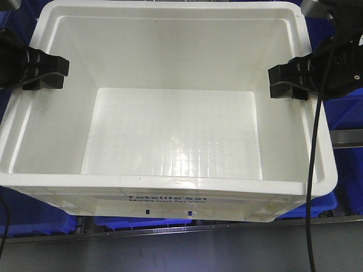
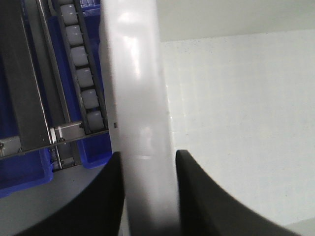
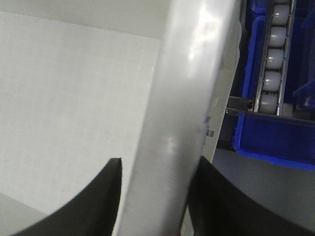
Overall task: Move bin from left to right shelf
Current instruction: 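Hold the crate with both grippers while the base turns away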
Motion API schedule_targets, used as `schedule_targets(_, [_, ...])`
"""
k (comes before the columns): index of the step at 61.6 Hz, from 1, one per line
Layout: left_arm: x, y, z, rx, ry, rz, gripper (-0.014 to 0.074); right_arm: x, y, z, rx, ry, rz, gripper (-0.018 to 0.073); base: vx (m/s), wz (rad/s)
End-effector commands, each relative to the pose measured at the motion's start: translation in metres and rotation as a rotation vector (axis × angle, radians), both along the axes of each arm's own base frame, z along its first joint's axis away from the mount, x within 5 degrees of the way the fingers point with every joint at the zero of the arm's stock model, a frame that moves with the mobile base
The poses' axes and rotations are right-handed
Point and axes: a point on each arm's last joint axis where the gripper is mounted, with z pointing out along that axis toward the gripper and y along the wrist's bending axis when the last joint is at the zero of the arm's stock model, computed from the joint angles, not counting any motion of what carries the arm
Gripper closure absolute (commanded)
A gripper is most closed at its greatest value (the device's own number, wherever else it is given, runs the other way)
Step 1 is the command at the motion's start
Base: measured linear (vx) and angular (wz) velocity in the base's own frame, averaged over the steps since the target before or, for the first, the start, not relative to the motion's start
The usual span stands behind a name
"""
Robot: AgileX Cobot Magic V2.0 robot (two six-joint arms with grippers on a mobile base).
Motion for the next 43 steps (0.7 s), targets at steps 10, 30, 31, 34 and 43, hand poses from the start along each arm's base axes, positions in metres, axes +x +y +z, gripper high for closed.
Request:
schedule_targets(10, [-0.0057, -0.0008, 0.0297, -0.035, -0.172, -0.018, 0.0604, -0.0005, -0.0046, 0.0253, 0.008, -0.158, -0.021, 0.0564, -0.17, -0.04])
schedule_targets(30, [-0.0057, -0.0008, 0.0297, -0.035, -0.172, -0.018, 0.0604, -0.0005, -0.0046, 0.0253, 0.008, -0.158, -0.021, 0.0564, -0.15, -0.09])
schedule_targets(31, [-0.0057, -0.0008, 0.0297, -0.035, -0.172, -0.018, 0.0604, -0.0005, -0.0046, 0.0253, 0.008, -0.158, -0.021, 0.0564, -0.12, -0.15])
schedule_targets(34, [-0.0057, -0.0008, 0.0297, -0.035, -0.172, -0.018, 0.0604, -0.0005, -0.0046, 0.0253, 0.008, -0.158, -0.021, 0.0564, -0.11, -0.17])
schedule_targets(43, [-0.0058, -0.0008, 0.0296, -0.035, -0.171, -0.018, 0.0604, -0.0005, -0.0046, 0.0253, 0.008, -0.158, -0.021, 0.0564, -0.09, -0.25])
